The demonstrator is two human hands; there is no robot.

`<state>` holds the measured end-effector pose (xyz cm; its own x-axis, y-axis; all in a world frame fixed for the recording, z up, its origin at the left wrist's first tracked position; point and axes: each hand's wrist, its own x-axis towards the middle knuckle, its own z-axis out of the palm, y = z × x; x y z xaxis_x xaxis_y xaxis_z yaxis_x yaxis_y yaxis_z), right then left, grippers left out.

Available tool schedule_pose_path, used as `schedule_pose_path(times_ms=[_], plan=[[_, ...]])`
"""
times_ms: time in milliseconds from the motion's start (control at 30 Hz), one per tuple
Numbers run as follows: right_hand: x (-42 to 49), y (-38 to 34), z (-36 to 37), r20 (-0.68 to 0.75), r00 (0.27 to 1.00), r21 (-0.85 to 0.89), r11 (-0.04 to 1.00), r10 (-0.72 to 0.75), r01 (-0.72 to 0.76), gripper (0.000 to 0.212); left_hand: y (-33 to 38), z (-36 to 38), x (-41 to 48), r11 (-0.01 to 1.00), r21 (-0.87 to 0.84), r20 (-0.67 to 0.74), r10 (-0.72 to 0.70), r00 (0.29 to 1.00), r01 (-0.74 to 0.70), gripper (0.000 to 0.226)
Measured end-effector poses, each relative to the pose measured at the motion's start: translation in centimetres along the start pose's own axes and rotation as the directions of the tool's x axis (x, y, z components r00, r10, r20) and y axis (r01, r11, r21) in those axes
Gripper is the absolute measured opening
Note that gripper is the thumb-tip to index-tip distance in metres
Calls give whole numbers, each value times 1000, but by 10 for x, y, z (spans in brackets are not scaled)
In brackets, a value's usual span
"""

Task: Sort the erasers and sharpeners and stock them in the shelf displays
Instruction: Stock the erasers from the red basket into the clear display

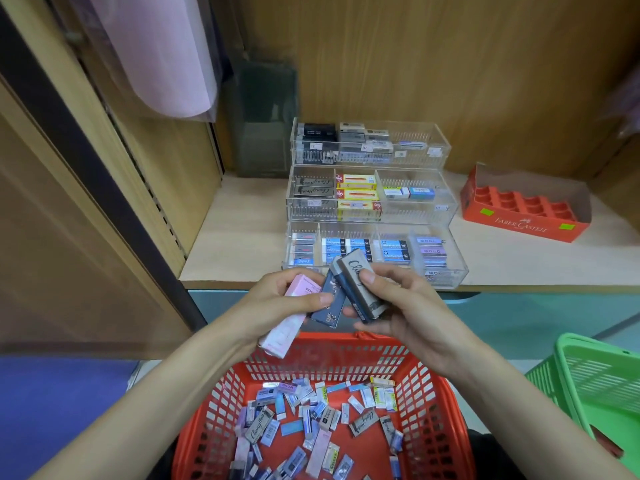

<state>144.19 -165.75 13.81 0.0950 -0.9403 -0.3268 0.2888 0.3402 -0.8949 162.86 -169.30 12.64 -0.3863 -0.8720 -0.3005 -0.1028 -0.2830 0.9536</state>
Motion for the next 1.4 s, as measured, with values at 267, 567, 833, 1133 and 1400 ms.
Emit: schedule_pose_path(times_ms=[267, 567, 833, 1133, 1400], plan=[[1, -6, -3, 59, 996, -251, 965, -61, 74, 28, 2, 4, -3, 995, 82, 5, 56, 998, -56, 35], [1, -11, -5, -35, 990, -275, 954, -137, 122, 8, 2, 7, -2, 989, 123, 20, 75, 997, -77, 43], [2, -11, -5, 10, 970, -362, 904, -241, 229, 5, -3, 5, 4, 995, 81, -120, 61, 991, -52, 2], [7, -12, -12, -271, 892, -320, 908, -362, 271, 3, -4, -1, 10, 998, 50, -270, 39, 962, -27, 27], [4, -16, -8, -35, 956, -217, 936, -292, 278, 30, -2, -6, 10, 999, -15, -324, 32, 945, -39, 31]])
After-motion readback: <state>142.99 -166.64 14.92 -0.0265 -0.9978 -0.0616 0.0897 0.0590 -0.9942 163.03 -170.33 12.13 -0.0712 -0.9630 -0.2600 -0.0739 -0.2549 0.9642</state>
